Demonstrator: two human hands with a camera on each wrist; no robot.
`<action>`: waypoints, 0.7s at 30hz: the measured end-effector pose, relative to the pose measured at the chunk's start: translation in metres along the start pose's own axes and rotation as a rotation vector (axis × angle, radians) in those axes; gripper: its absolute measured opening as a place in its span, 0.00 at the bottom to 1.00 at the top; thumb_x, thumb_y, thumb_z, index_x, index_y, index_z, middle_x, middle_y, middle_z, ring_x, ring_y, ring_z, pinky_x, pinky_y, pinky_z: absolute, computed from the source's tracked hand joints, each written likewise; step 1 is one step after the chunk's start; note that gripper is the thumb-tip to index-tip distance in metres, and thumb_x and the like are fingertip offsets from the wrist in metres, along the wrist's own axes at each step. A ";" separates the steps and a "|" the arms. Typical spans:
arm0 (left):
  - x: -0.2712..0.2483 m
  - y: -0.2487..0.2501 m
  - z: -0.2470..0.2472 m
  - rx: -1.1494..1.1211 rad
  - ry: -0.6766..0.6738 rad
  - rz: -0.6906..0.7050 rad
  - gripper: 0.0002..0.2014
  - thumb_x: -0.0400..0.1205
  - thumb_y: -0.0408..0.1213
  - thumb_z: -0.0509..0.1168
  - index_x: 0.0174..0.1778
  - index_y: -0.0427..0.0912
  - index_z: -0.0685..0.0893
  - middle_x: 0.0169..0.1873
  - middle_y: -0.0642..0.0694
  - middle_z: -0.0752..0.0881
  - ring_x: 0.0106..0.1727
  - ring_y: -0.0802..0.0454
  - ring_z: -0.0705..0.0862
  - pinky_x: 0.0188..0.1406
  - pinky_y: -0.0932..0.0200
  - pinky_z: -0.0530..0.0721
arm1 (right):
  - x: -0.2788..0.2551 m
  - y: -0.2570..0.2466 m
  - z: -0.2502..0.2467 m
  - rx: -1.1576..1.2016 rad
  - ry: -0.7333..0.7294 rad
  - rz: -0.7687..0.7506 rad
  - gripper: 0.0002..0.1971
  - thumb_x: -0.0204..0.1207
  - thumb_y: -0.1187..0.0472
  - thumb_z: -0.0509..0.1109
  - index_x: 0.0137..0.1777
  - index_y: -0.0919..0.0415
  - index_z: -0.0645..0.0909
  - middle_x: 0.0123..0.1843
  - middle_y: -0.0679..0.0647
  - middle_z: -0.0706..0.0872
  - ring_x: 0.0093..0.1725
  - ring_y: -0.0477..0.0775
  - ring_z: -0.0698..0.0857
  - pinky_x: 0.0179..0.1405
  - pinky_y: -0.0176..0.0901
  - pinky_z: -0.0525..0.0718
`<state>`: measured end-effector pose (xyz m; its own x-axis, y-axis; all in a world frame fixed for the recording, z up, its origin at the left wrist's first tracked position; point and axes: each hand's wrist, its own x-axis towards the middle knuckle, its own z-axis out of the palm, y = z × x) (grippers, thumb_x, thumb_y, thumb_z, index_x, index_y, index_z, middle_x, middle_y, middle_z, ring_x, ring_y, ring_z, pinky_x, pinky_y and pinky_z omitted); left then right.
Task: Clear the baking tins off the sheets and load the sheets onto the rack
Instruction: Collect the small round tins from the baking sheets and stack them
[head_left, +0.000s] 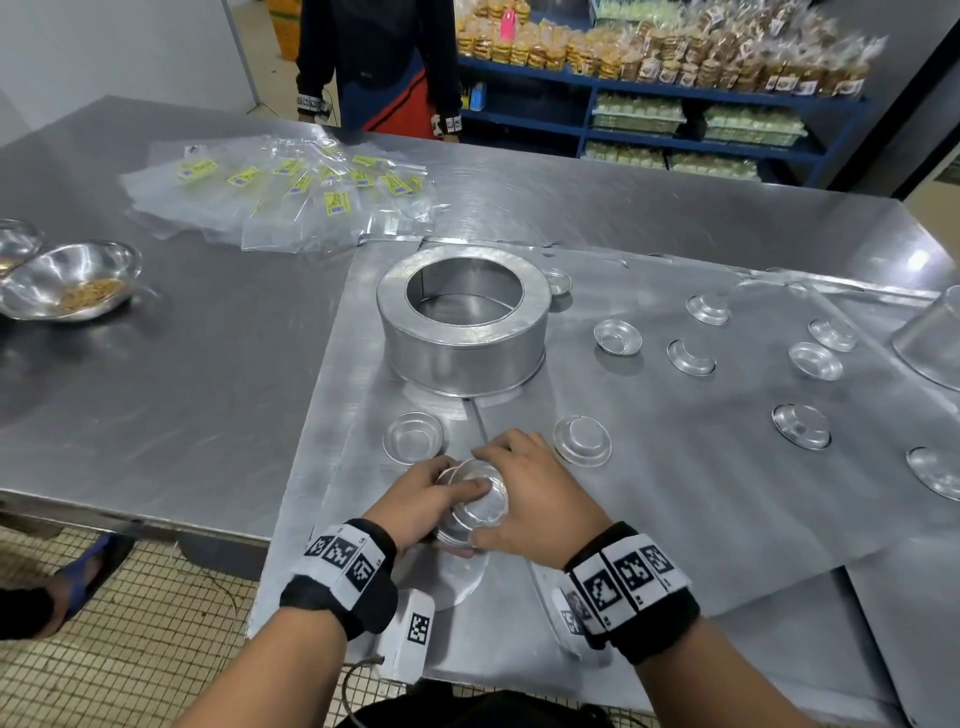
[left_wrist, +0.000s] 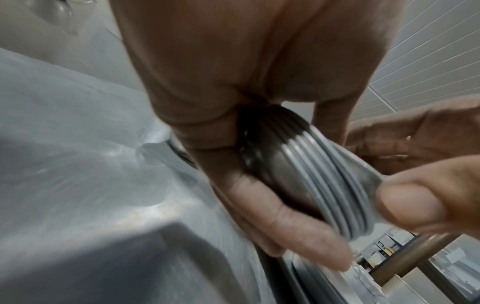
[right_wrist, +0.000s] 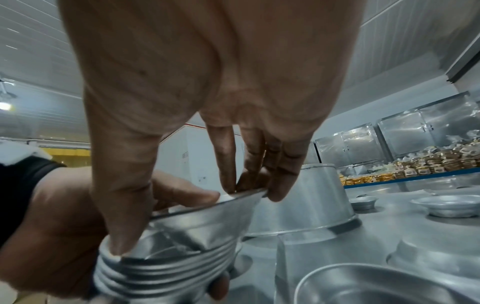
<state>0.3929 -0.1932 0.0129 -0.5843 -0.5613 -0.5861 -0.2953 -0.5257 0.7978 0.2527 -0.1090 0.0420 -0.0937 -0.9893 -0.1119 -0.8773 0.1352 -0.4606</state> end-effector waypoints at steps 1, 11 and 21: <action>0.003 -0.003 -0.001 0.009 0.008 0.010 0.15 0.80 0.34 0.74 0.61 0.37 0.82 0.54 0.31 0.87 0.43 0.34 0.90 0.35 0.38 0.90 | 0.001 -0.002 0.002 0.014 -0.001 -0.008 0.43 0.60 0.43 0.80 0.76 0.52 0.72 0.67 0.46 0.73 0.68 0.49 0.70 0.64 0.43 0.78; 0.015 -0.013 -0.005 0.144 0.056 0.065 0.13 0.80 0.22 0.66 0.59 0.38 0.83 0.53 0.30 0.87 0.54 0.29 0.88 0.45 0.31 0.89 | 0.000 0.014 0.002 0.014 -0.091 0.018 0.48 0.55 0.44 0.85 0.76 0.51 0.71 0.69 0.46 0.75 0.68 0.50 0.73 0.70 0.50 0.76; 0.022 -0.017 -0.003 0.068 0.094 0.036 0.12 0.79 0.21 0.62 0.52 0.39 0.86 0.46 0.28 0.88 0.47 0.25 0.89 0.42 0.27 0.88 | -0.006 0.064 -0.003 -0.181 -0.149 0.224 0.52 0.55 0.44 0.86 0.79 0.53 0.68 0.74 0.49 0.74 0.73 0.55 0.71 0.71 0.49 0.76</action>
<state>0.3879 -0.1985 -0.0142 -0.5232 -0.6378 -0.5652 -0.3282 -0.4613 0.8243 0.1959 -0.0945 0.0161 -0.2352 -0.9153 -0.3270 -0.9134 0.3231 -0.2475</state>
